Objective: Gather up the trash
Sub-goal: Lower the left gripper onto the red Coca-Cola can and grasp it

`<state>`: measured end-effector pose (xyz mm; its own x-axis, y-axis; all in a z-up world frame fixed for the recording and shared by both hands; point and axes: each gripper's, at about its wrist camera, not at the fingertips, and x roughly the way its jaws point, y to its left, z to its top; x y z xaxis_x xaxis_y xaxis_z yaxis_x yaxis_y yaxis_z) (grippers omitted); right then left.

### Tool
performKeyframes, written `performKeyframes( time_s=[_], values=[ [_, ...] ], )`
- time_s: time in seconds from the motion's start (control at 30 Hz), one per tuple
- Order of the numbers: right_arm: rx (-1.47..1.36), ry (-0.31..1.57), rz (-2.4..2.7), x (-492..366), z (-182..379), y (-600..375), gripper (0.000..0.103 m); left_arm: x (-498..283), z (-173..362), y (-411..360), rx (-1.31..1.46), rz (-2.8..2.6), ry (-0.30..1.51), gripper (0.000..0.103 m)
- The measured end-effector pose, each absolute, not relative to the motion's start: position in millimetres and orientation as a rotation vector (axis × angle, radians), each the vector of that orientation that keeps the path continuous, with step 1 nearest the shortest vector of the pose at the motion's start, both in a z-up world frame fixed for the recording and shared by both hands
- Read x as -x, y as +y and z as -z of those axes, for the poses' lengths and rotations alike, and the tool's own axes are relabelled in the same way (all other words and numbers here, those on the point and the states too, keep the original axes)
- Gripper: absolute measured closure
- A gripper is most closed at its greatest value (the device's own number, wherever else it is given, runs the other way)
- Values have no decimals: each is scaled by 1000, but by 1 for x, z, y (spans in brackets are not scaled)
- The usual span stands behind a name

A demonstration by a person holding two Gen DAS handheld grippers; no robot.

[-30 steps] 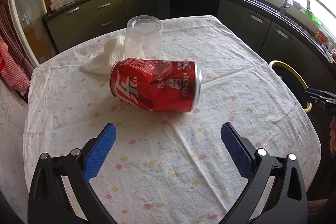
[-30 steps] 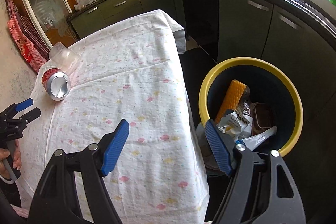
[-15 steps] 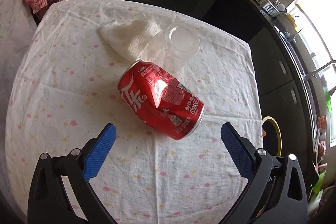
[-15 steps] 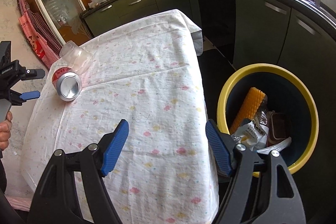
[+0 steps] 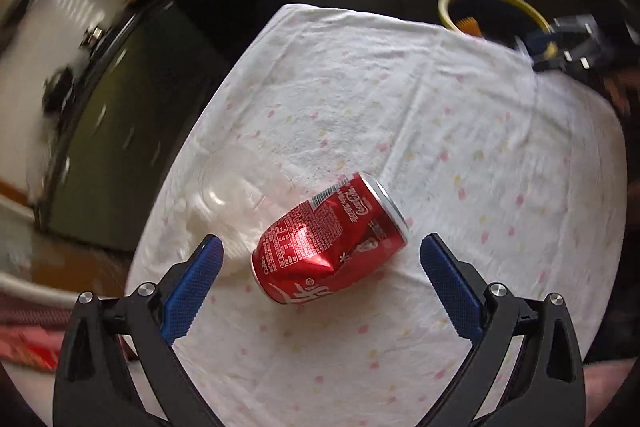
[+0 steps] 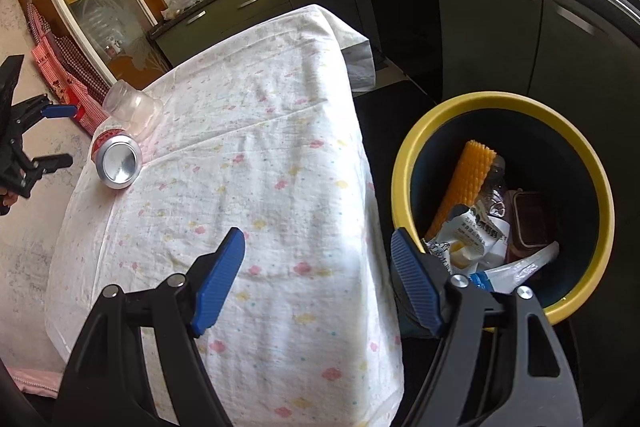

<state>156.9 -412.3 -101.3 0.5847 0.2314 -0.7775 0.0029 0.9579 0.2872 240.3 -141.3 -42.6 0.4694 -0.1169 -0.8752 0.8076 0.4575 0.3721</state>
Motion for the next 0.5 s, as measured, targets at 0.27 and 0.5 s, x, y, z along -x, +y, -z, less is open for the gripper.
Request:
performKeyframes(
  time_s=[0.27,0.5],
  values=[
    [-271,954,-94,-158,99,-408,30,-239,63,-156,-1155,924,966,20],
    [-287,967,-71,-164,100,-410,29,-244,85,-168,-1240,1023,1006,20]
  ],
)
